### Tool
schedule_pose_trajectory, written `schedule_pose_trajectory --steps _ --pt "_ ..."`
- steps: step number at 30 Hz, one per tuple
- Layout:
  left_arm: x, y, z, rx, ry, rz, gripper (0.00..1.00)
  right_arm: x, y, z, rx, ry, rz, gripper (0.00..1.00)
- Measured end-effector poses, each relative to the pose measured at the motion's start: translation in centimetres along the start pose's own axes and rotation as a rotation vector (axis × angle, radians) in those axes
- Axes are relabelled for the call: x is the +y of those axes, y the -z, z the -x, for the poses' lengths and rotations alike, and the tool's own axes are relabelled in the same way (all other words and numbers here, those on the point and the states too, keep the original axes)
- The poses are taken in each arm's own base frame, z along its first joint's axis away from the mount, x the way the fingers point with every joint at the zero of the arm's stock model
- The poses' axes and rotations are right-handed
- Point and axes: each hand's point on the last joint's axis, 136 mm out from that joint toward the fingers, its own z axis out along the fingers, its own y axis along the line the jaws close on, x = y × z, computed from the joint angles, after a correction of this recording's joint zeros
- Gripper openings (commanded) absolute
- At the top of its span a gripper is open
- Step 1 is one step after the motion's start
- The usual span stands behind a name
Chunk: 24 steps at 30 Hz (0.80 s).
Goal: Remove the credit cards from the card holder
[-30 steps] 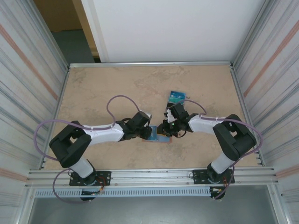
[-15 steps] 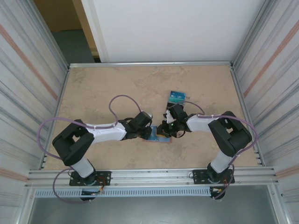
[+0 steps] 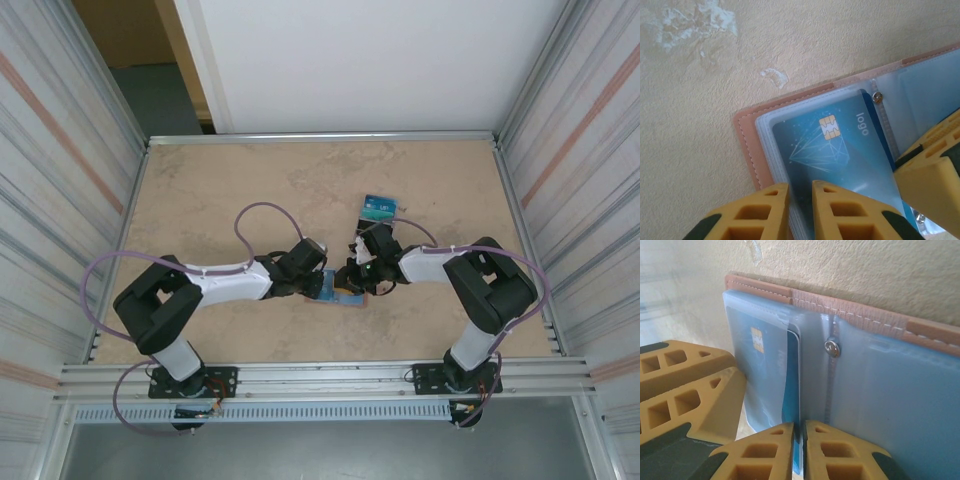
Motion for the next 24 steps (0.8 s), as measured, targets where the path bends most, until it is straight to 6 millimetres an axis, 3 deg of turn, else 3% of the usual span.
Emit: schedule_pose_trajectory --steps 24 --pt "-0.37 -0.22 0.15 0.008 -0.008 0.011 0.21 0.19 0.08 0.10 0.009 -0.047 0.047 0.14"
